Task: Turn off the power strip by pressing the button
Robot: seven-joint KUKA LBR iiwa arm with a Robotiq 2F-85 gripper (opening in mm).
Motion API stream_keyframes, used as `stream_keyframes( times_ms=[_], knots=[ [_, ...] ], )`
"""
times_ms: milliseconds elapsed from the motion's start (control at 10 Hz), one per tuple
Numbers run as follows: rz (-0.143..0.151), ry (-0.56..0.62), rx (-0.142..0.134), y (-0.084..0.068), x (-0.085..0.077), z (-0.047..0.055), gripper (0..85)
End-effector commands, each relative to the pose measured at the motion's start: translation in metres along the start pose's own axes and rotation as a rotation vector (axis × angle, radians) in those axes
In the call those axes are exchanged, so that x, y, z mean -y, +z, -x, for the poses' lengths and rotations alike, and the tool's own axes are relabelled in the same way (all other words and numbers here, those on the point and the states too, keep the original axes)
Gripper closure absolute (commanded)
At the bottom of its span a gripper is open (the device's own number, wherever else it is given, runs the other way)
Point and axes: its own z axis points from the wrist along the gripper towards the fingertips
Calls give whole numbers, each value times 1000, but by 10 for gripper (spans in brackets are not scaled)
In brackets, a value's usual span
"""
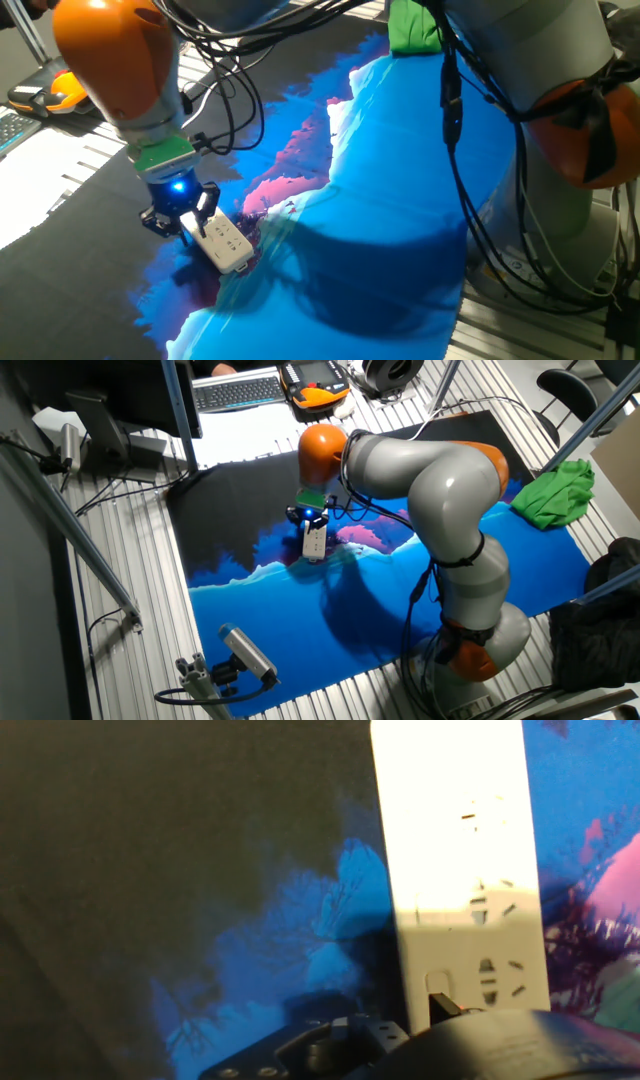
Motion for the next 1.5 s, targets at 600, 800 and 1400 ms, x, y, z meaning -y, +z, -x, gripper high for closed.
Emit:
stream_keyframes(
  times_ms=[600, 800, 1400],
  knots=[
    [-2, -7, 21, 20, 4, 2, 510],
    [1, -4, 26, 25, 2, 0, 510],
    [17, -6, -42, -28, -3, 2, 510]
  ],
)
